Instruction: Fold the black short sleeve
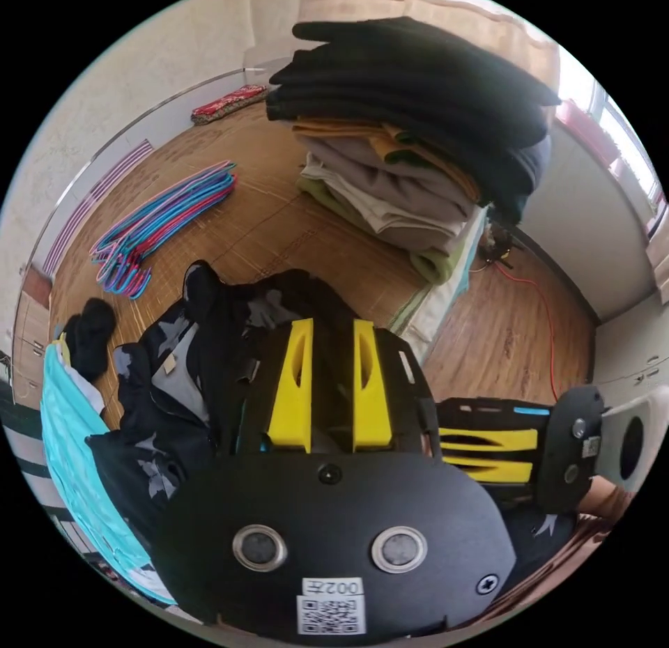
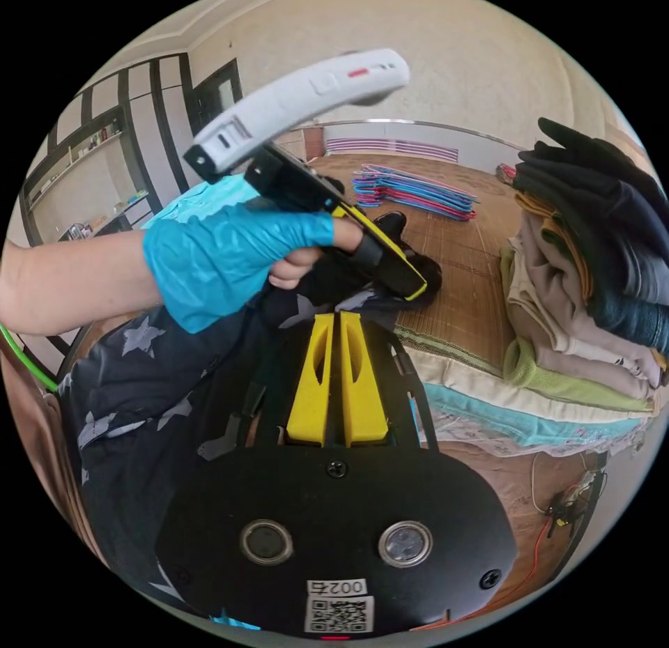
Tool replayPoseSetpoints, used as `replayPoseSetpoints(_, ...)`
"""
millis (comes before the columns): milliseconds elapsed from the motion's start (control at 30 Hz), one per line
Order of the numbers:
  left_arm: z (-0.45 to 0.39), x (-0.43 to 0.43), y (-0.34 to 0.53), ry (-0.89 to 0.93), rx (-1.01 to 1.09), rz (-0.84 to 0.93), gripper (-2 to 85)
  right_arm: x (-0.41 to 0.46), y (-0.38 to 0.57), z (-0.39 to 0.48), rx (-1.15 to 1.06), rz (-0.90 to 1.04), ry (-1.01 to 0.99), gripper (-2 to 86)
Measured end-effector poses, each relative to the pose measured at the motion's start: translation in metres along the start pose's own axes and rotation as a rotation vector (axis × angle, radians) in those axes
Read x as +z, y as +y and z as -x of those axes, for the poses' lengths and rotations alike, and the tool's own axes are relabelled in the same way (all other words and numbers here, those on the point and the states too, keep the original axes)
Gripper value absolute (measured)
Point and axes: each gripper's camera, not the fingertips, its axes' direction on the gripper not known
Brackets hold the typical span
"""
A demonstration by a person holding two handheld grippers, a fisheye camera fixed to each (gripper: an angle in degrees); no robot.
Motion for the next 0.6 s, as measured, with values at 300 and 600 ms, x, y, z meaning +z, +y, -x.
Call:
replayPoseSetpoints(300,0.022,-0.030,-0.003,-0.076,-0.161,-0.078,-0.7,-0.019,0.002,0.007,-0.090,0.013,-0.042,-0.2)
replayPoseSetpoints(600,0.046,-0.032,0.018,-0.052,-0.335,-0.078,-1.0,-0.054,-0.006,0.005,-0.168,0.000,-0.145,3.6)
